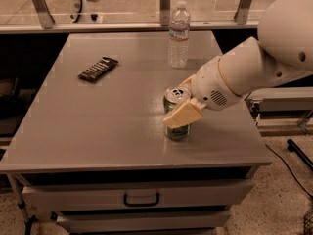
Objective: Pick green can
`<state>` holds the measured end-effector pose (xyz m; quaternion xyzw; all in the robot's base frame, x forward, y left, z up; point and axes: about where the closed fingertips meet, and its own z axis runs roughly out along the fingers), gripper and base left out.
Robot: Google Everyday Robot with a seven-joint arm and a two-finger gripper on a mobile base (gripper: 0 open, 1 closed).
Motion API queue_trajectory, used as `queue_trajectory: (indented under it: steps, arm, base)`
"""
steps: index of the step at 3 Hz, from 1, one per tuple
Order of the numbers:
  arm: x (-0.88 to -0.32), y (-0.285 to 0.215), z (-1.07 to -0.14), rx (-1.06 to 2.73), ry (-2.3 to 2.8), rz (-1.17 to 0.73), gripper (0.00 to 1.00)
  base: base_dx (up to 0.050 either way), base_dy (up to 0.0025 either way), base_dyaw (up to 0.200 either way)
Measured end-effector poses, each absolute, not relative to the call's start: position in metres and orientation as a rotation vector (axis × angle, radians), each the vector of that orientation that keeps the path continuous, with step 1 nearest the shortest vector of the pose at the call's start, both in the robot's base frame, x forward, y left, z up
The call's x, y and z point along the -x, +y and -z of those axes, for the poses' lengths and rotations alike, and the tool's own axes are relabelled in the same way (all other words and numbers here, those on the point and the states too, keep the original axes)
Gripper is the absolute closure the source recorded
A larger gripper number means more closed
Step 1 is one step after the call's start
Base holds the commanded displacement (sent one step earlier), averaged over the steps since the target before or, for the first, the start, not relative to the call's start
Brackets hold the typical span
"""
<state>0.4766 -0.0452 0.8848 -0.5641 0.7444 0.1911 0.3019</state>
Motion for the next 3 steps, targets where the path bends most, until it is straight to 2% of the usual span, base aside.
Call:
queue_trajectory:
  steps: [3]
  arm:
    - [-0.4767, -0.0453, -0.8853, 1.496, 1.974, -0.507, 1.00]
  base:
    - [0.000, 0.00000, 0.000]
